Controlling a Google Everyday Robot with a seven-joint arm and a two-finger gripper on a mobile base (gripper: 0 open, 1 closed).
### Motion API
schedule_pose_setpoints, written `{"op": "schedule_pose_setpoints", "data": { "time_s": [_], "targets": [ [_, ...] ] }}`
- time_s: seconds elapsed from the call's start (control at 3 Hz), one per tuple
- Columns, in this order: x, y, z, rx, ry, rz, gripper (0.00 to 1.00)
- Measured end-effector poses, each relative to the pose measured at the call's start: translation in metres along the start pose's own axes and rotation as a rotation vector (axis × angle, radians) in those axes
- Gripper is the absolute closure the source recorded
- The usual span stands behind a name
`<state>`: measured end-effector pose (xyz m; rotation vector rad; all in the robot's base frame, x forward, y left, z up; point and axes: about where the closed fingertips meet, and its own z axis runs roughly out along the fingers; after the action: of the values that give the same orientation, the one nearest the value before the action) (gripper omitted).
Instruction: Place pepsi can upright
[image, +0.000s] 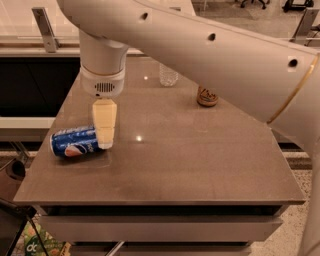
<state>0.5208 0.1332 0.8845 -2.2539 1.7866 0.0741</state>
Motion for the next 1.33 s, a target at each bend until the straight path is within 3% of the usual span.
{"op": "schedule_pose_setpoints", "data": {
  "time_s": [0.67, 1.33],
  "targets": [
    [-0.019, 0.014, 0.012, -0.085, -0.013, 0.040, 0.00],
    [-0.037, 0.013, 0.029, -0.074, 0.046, 0.100, 0.00]
  ]
}}
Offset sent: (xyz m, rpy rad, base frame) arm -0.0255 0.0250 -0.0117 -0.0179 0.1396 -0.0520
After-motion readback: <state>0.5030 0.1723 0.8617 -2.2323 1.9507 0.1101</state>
